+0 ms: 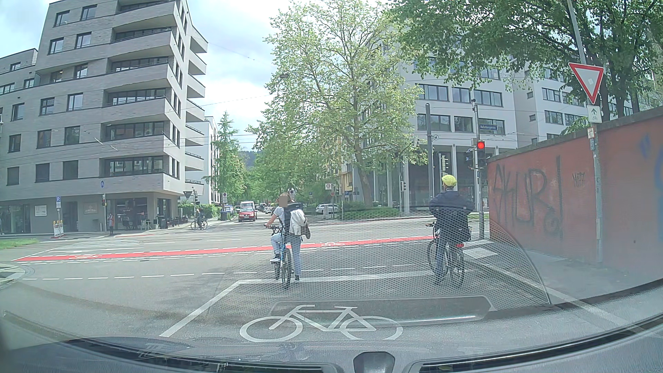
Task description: Follow the waypoints while adhering to traffic rules and regulations
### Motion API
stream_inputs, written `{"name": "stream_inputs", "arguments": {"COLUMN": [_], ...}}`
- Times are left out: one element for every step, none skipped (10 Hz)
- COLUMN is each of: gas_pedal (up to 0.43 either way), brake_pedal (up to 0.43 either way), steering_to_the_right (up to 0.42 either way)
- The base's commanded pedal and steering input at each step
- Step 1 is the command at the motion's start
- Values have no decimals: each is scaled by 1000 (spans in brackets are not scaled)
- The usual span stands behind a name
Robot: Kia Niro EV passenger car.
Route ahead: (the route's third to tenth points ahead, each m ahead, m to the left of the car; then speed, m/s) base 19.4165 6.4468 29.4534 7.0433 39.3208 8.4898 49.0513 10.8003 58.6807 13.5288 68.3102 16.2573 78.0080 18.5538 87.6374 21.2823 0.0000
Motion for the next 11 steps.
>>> {"name": "stream_inputs", "arguments": {"gas_pedal": [0, 0, 0, 0, 0, 0, 0, 0, 0, 0, 0], "brake_pedal": [262, 262, 262, 262, 262, 262, 262, 262, 262, 262, 262], "steering_to_the_right": [-15, -16, -15, -16, -15, -15, -15, -15, -15, -16, -16]}}
